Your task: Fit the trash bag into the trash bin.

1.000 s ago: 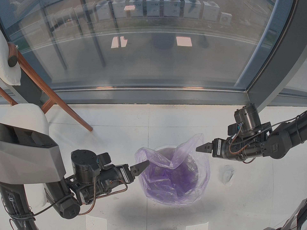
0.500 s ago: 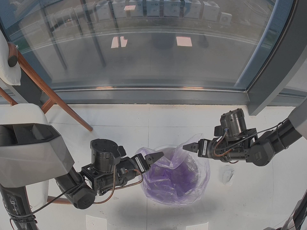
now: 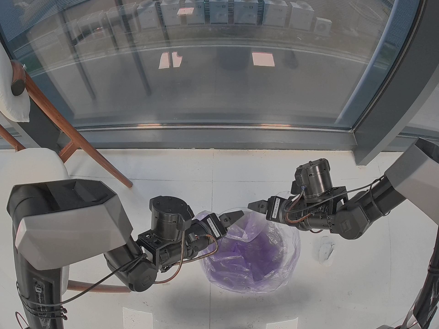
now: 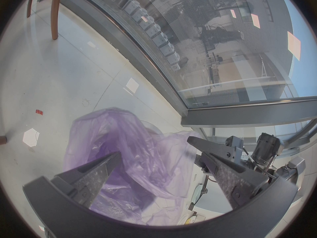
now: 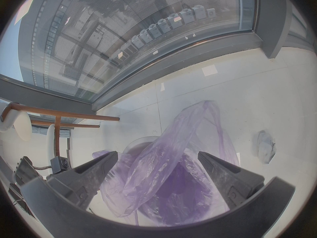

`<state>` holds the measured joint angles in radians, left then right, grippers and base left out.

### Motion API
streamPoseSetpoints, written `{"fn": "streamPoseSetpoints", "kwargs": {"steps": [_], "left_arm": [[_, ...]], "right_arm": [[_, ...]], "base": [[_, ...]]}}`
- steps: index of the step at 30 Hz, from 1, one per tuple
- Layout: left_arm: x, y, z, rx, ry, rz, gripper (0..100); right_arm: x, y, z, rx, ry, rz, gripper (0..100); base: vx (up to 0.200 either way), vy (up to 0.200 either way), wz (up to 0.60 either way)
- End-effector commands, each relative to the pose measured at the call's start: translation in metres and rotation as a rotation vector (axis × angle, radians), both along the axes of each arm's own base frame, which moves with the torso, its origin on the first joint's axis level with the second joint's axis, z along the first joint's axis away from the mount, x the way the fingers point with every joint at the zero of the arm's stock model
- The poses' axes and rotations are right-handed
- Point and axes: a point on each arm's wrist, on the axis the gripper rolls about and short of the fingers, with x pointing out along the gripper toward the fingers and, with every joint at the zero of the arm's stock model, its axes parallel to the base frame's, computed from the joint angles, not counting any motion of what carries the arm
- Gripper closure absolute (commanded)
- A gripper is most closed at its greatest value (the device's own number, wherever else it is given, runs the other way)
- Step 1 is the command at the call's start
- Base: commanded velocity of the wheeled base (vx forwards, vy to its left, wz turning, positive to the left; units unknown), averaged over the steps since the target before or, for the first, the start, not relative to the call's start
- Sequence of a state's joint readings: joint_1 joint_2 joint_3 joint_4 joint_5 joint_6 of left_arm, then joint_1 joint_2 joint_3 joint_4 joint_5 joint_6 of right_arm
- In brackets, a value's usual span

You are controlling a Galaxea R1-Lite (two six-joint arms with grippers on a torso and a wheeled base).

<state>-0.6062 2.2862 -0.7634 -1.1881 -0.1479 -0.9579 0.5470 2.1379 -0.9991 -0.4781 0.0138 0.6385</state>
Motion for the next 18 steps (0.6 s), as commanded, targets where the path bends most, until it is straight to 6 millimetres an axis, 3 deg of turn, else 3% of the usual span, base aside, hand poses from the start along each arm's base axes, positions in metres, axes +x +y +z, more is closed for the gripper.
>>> {"fn": "streamPoseSetpoints", "kwargs": {"steps": [1,7,13,18], "left_arm": [[0.007,-0.004,-0.011,0.009,0.003,0.02,100],[0.012,-0.004,-0.006,-0.023,-0.002,0.066,100],[0.016,-0.001,0.0,-0.071,-0.026,0.11,100],[0.028,0.009,0.003,-0.076,-0.041,0.147,100]], "right_arm": [[0.003,0.002,-0.012,-0.021,0.015,-0.015,100],[0.007,0.004,-0.019,-0.027,0.023,-0.02,100],[0.022,0.014,-0.009,0.007,-0.033,-0.02,100],[0.029,0.012,-0.005,0.017,-0.056,-0.033,100]], "base": [[0.0,0.0,0.0],[0.0,0.0,0.0],[0.0,0.0,0.0],[0.0,0.0,0.0]]}}
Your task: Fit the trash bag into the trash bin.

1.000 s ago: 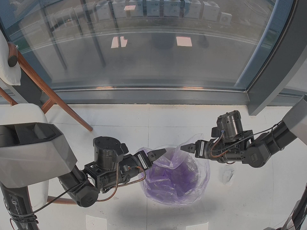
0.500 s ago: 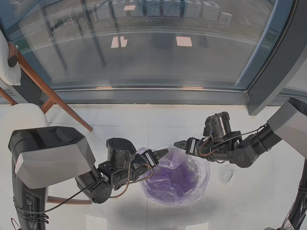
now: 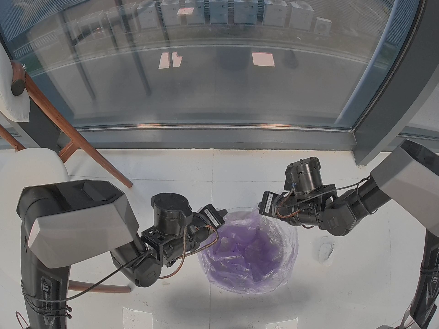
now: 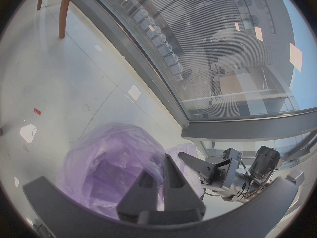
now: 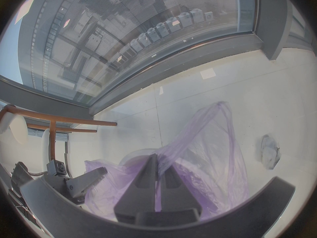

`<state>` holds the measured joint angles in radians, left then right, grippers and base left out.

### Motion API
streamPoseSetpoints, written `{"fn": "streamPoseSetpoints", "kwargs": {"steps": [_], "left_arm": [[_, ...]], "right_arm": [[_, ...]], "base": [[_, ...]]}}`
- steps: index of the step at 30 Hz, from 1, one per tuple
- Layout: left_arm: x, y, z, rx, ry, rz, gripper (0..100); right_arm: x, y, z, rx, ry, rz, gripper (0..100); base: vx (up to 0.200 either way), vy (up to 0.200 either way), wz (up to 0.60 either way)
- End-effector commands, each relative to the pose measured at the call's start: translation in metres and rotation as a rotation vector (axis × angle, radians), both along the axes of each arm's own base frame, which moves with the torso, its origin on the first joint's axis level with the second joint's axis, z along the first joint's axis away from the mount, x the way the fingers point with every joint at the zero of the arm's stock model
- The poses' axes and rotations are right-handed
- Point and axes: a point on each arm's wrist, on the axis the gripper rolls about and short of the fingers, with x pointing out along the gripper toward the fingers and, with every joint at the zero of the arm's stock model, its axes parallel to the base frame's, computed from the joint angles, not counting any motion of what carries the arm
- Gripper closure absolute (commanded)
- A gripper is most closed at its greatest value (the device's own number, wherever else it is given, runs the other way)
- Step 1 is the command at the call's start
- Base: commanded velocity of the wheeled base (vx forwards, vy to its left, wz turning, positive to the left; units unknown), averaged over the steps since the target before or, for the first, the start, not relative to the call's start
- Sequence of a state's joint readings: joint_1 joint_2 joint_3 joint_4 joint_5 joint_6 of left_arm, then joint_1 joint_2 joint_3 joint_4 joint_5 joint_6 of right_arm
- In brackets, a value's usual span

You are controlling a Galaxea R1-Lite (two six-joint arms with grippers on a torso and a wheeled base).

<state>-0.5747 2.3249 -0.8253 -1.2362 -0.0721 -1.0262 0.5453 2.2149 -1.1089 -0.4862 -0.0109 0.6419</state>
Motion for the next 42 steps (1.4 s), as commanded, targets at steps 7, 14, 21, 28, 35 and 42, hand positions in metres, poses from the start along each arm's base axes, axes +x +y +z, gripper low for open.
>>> {"fn": "streamPoseSetpoints", "kwargs": {"steps": [7,14,21,28,35,42], "left_arm": [[0.032,0.014,0.0,-0.001,0.007,0.089,100],[0.043,0.01,-0.003,0.027,0.041,0.133,100],[0.054,0.004,-0.009,0.035,0.05,0.133,100],[0.056,0.002,-0.018,0.048,0.065,0.132,100],[0.056,0.002,-0.015,0.042,0.054,0.148,0],[0.036,-0.001,0.037,-0.003,-0.017,0.125,0]], "right_arm": [[0.029,-0.007,0.005,0.021,-0.074,-0.073,100],[0.039,-0.019,-0.001,0.013,-0.07,-0.106,100],[0.048,-0.028,-0.009,0.006,-0.06,-0.129,100],[0.052,-0.028,-0.018,0.006,-0.044,-0.126,100],[0.054,-0.026,-0.008,0.039,-0.077,-0.125,0],[0.041,-0.018,0.036,0.144,-0.15,-0.127,0]], "base": [[0.0,0.0,0.0],[0.0,0.0,0.0],[0.0,0.0,0.0],[0.0,0.0,0.0],[0.0,0.0,0.0],[0.0,0.0,0.0]]}}
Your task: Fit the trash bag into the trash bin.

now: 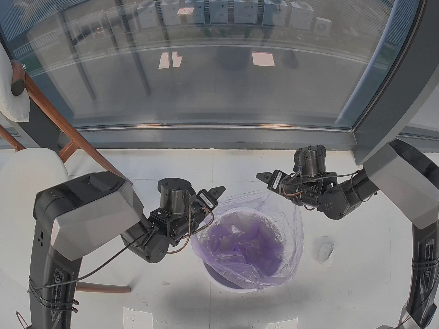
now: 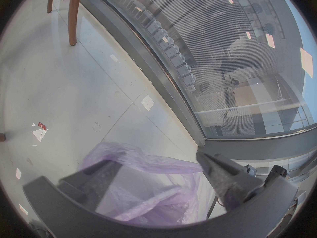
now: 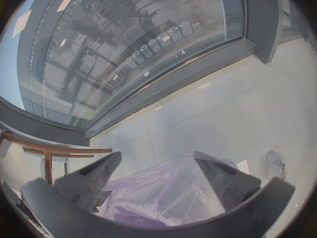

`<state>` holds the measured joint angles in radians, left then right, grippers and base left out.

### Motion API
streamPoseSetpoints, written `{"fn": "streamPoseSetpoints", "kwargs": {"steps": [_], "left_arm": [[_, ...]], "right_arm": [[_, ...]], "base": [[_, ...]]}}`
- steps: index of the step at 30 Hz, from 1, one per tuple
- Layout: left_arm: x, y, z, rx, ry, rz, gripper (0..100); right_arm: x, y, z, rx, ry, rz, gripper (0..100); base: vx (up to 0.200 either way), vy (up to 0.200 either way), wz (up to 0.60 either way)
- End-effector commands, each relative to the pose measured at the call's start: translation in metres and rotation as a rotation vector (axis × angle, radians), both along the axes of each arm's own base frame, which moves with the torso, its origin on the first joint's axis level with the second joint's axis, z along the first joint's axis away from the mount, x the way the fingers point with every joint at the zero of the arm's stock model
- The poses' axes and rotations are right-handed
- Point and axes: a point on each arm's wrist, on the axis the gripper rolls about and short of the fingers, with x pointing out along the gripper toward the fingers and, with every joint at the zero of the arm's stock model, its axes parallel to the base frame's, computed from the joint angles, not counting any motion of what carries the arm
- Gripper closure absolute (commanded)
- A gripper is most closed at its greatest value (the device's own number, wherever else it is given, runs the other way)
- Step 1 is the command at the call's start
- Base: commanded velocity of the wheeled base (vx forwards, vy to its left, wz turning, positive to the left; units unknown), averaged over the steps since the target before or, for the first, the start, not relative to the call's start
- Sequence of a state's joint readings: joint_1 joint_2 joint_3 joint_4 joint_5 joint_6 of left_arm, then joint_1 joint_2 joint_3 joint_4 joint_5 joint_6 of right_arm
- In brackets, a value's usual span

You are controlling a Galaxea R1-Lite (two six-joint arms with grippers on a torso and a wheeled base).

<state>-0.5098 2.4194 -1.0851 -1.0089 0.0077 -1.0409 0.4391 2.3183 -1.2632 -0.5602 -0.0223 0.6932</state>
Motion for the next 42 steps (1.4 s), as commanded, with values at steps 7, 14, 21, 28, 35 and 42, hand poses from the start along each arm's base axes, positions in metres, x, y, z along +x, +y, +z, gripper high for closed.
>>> {"fn": "streamPoseSetpoints", "kwargs": {"steps": [7,14,21,28,35,42], "left_arm": [[-0.048,0.002,0.095,-0.078,-0.129,-0.054,0],[-0.074,0.004,0.103,-0.115,-0.086,-0.087,0],[-0.089,0.009,0.089,-0.127,-0.004,-0.111,0],[-0.065,0.021,0.078,-0.177,-0.062,-0.054,0],[-0.081,0.025,0.056,-0.127,0.059,-0.074,0],[-0.123,0.047,0.035,0.049,0.171,-0.117,0]], "right_arm": [[-0.04,0.005,0.068,0.056,-0.056,0.05,0],[-0.057,-0.014,0.071,0.105,0.043,0.041,0],[-0.06,-0.023,0.075,0.193,0.121,-0.041,0],[-0.054,-0.03,0.073,0.315,0.217,-0.131,0],[-0.071,-0.037,0.054,0.19,0.338,-0.125,0],[-0.086,-0.063,0.023,-0.147,0.316,0.047,0]], "base": [[0.0,0.0,0.0],[0.0,0.0,0.0],[0.0,0.0,0.0],[0.0,0.0,0.0],[0.0,0.0,0.0],[0.0,0.0,0.0]]}}
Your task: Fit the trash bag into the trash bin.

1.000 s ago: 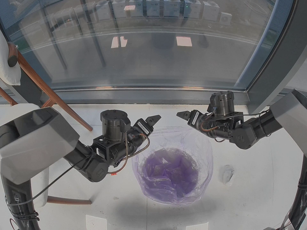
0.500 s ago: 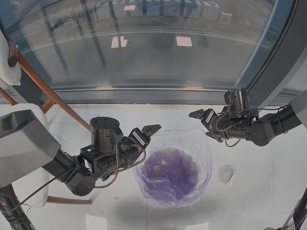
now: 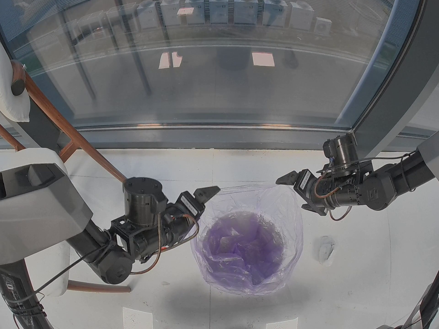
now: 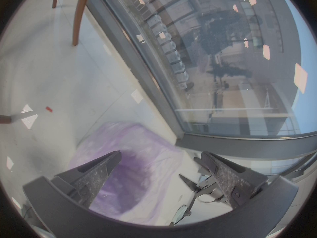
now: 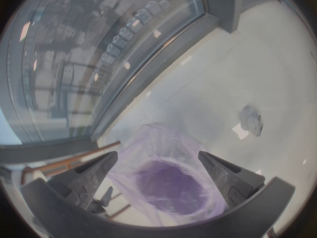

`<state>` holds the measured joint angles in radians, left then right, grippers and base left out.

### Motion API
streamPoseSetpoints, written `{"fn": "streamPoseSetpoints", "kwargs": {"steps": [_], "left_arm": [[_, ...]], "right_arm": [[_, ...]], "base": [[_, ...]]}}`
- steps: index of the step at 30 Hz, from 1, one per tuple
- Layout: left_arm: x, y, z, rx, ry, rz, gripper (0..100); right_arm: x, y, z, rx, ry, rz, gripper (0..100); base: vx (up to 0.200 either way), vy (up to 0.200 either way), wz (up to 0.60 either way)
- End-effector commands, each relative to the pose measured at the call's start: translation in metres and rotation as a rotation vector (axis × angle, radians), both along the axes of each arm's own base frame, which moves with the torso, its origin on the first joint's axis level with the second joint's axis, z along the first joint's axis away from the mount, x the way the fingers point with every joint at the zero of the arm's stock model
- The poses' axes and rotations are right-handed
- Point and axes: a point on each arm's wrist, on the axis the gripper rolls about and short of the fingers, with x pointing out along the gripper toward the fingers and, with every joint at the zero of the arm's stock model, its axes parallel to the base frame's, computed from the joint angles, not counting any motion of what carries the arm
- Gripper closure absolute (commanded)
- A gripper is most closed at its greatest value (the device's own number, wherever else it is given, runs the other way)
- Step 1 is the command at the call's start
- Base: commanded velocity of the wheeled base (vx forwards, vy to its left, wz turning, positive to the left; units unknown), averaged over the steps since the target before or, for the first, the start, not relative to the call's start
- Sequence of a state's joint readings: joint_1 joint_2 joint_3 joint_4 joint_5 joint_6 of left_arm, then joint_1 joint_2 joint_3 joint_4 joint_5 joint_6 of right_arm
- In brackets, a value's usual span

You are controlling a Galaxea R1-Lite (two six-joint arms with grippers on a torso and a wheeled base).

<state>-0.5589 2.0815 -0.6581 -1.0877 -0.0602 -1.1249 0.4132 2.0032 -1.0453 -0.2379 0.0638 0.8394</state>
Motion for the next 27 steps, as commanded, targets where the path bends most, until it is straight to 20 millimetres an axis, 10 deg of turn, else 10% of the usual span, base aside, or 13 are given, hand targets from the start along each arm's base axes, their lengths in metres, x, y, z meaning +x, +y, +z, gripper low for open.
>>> {"fn": "streamPoseSetpoints", "kwargs": {"steps": [1,11,27], "left_arm": [[-0.038,0.019,-0.019,0.154,0.124,-0.047,0],[-0.07,0.015,-0.039,0.277,0.244,-0.186,0],[-0.039,-0.004,-0.08,0.307,0.272,-0.17,0]], "right_arm": [[-0.018,-0.023,-0.028,-0.217,0.039,0.139,0],[-0.043,-0.03,-0.05,-0.312,0.109,0.236,0],[-0.047,-0.013,-0.079,-0.294,0.029,0.272,0]], "base": [[0.0,0.0,0.0],[0.0,0.0,0.0],[0.0,0.0,0.0]]}}
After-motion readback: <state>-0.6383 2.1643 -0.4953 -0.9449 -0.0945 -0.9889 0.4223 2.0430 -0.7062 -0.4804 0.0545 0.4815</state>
